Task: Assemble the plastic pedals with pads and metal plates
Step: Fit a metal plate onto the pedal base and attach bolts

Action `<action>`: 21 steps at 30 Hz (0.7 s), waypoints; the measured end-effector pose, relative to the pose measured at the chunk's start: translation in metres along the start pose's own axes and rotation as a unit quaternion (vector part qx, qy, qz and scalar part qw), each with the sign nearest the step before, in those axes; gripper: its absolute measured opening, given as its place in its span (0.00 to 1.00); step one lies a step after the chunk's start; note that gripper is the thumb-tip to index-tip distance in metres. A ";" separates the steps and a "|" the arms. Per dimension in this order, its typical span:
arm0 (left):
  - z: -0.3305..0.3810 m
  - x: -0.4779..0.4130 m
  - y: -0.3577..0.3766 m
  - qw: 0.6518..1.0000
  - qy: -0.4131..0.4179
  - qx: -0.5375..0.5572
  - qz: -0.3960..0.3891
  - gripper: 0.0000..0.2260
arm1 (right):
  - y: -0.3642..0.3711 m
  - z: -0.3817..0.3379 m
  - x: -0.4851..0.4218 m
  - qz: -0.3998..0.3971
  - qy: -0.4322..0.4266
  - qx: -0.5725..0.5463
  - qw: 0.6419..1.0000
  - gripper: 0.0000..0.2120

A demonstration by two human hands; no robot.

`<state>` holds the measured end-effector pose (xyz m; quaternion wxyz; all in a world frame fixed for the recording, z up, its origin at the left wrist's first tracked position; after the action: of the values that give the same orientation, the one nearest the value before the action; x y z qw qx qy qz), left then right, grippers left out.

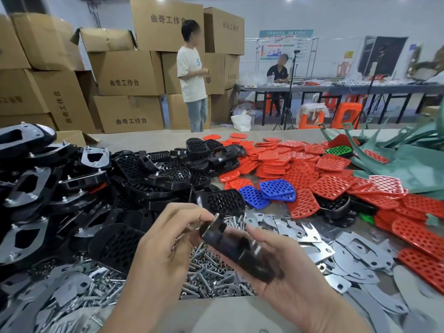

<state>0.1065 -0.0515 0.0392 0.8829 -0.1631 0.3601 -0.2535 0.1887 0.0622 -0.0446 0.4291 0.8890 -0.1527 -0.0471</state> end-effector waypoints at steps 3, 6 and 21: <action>-0.013 -0.001 0.003 0.996 -0.073 0.056 -0.006 0.27 | -0.003 -0.001 0.000 0.001 -0.012 0.050 0.999 0.19; -0.032 0.000 0.015 0.962 -0.193 0.190 -0.027 0.17 | -0.006 -0.002 -0.005 0.023 -0.043 0.053 0.997 0.24; -0.049 0.005 0.026 0.924 -0.282 0.257 -0.021 0.09 | 0.005 0.002 -0.010 -0.035 -0.074 0.227 0.971 0.21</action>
<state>0.0830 -0.0388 -0.0095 0.9540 -0.0033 0.0153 -0.2995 0.1773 0.0612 -0.0425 0.2022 0.9619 -0.1595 -0.0915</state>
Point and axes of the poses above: each hand's wrist, its own x-axis away from the middle knuckle, its own y-axis out of the palm, z = x × y, the point moved 9 cm from there along -x, towards the middle knuckle, and after that the axes turned 11 degrees about -y, right-handed, at the moved point
